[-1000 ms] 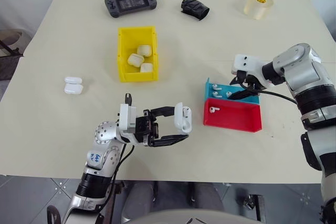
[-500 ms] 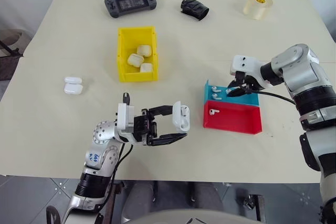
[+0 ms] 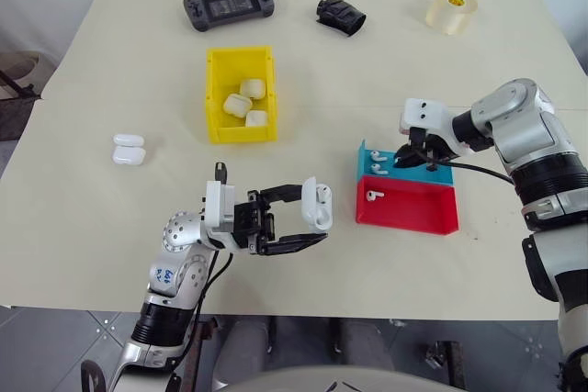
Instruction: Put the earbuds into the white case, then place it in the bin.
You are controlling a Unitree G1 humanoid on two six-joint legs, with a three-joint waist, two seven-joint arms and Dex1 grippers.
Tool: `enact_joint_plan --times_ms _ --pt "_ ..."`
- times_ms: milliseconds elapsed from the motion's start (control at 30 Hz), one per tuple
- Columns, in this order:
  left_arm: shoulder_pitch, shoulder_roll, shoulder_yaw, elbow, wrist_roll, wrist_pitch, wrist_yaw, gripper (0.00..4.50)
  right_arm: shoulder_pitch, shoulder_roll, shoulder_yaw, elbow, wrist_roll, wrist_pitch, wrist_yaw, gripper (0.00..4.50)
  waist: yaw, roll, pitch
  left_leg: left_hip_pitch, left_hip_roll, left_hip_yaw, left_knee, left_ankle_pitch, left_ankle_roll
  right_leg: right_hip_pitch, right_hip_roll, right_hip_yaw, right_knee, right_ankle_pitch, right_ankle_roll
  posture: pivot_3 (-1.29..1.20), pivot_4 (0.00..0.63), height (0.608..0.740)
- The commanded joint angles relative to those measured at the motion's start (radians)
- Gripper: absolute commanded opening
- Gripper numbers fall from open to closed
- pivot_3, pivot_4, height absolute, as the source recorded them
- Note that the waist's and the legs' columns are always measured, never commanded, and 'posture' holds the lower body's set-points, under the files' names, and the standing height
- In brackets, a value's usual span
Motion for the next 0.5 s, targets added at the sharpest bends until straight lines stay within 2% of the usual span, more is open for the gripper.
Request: enact_joint_plan --times_ms 33,267,367,500 --pt "-0.001 0.002 0.005 -0.015 -0.004 -0.021 -0.001 2.74 0.006 -0.005 -0.008 -0.002 -0.016 -0.007 -0.005 0.45 0.000 0.000 0.000 0.000 0.000 0.000 0.000 0.000 0.000 0.000 0.000 0.000 0.000 0.000 0.000 0.00 0.150 0.740" --pt "-0.001 0.003 0.008 -0.013 -0.005 -0.023 -0.002 2.74 -0.001 0.000 -0.041 -0.012 0.014 0.009 -0.006 0.45 0.000 0.000 0.000 0.000 0.000 0.000 0.000 0.000 0.000 0.000 0.000 0.000 0.000 0.000 0.000 0.00 0.150 0.740" --pt "-0.001 0.004 0.008 -0.012 -0.004 -0.024 -0.003 2.74 -0.010 -0.004 -0.082 -0.033 0.055 0.072 0.006 0.45 0.000 0.000 0.000 0.000 0.000 0.000 0.000 0.000 0.000 0.000 0.000 0.000 0.000 0.000 0.000 0.00 0.150 0.740" --pt "0.001 0.001 0.017 -0.014 -0.011 -0.021 0.006 2.74 -0.004 -0.037 -0.217 -0.123 0.194 0.238 0.041 0.45 0.001 0.000 0.000 0.000 0.000 0.000 0.000 0.000 0.000 0.000 -0.001 0.000 0.000 0.000 0.000 0.00 0.150 0.740"
